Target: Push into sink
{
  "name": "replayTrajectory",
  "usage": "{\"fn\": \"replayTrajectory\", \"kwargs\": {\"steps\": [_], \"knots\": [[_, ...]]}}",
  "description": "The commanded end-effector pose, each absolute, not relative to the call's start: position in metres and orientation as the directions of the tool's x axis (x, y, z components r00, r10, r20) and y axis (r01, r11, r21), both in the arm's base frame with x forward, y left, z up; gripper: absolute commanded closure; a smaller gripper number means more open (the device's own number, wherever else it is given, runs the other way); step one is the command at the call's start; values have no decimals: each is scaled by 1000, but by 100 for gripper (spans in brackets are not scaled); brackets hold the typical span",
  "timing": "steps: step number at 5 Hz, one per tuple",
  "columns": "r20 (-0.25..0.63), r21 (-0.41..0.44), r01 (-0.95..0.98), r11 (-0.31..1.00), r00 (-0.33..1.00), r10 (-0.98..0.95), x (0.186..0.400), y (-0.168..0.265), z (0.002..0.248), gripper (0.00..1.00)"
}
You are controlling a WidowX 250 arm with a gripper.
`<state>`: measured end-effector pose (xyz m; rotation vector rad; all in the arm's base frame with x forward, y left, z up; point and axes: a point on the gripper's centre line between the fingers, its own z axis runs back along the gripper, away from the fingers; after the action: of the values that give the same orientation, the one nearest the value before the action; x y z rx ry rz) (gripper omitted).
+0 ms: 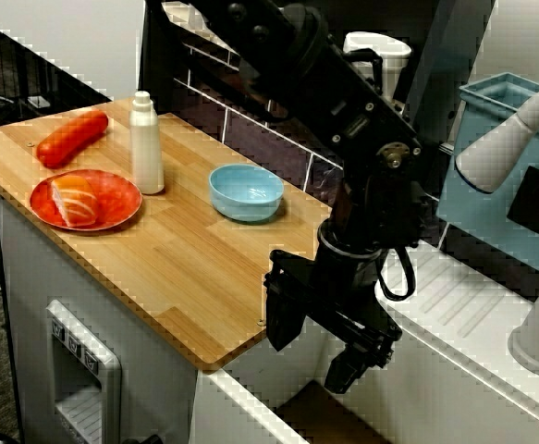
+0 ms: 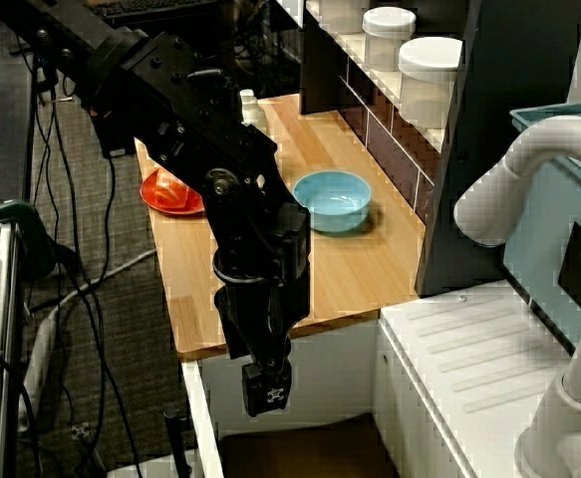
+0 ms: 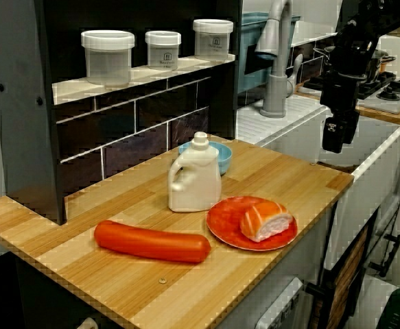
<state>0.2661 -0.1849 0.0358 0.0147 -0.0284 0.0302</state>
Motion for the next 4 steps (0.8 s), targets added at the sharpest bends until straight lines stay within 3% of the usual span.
{"fn": "replayTrajectory", "kwargs": {"steps": [1, 3, 4], "knots": [[29, 14, -30, 999, 999, 30, 266, -185, 36, 0], [46, 4, 38, 999, 998, -38, 277, -174, 49, 0], [78, -16, 71, 997, 995, -69, 282, -163, 76, 0]]}}
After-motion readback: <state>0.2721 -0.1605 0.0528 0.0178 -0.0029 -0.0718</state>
